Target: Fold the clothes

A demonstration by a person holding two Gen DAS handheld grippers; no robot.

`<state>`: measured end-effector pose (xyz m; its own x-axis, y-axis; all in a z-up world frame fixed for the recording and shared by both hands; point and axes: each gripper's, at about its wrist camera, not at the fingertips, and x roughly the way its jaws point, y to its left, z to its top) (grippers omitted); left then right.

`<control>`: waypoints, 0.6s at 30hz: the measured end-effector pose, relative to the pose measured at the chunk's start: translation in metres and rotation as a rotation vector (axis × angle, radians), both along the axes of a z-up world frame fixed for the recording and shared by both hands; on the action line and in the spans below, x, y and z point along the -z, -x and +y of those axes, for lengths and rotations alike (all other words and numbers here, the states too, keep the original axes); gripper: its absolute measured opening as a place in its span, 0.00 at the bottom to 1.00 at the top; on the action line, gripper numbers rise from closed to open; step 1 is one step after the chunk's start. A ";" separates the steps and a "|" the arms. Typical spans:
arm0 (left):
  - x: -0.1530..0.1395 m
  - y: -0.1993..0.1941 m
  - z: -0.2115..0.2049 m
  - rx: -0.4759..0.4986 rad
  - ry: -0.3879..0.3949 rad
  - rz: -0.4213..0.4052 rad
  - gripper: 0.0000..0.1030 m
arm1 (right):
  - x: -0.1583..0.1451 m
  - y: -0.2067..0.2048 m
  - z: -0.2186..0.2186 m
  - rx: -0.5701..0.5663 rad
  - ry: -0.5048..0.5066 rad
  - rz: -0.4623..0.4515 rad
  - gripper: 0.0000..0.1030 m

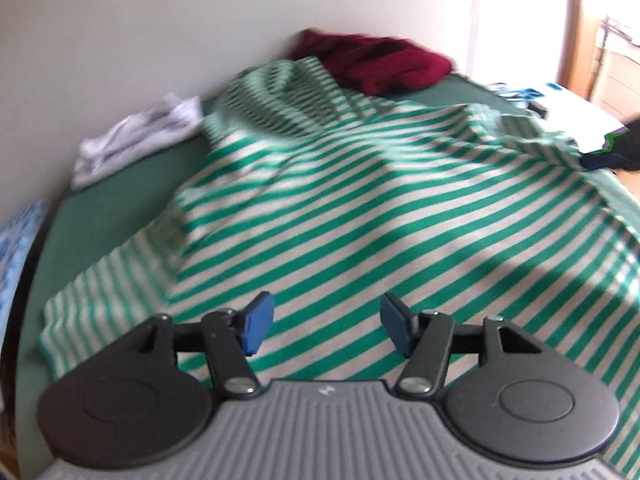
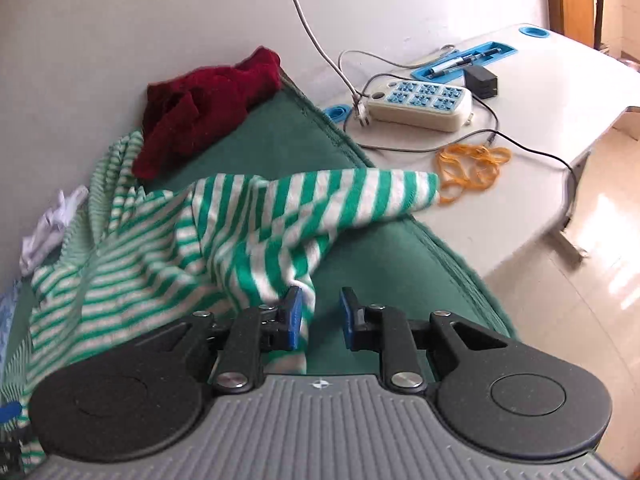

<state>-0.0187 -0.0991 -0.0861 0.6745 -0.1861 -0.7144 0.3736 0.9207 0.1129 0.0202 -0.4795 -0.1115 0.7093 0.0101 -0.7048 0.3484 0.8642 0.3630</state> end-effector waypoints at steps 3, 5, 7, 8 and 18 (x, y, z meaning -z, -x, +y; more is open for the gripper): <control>-0.016 -0.011 -0.032 0.064 -0.002 -0.022 0.61 | 0.004 -0.017 -0.010 -0.007 -0.043 -0.045 0.22; -0.028 -0.021 -0.054 0.104 -0.012 -0.044 0.61 | 0.006 -0.027 -0.021 0.007 -0.075 -0.067 0.16; -0.039 -0.033 -0.075 0.132 -0.023 -0.057 0.62 | 0.005 -0.032 -0.030 0.023 -0.082 -0.081 0.06; -0.043 -0.040 -0.085 0.139 -0.025 -0.060 0.62 | 0.004 -0.033 -0.033 0.025 -0.084 -0.086 0.05; -0.029 -0.084 -0.188 0.235 0.001 -0.004 0.65 | 0.001 -0.002 -0.082 0.020 -0.109 -0.097 0.17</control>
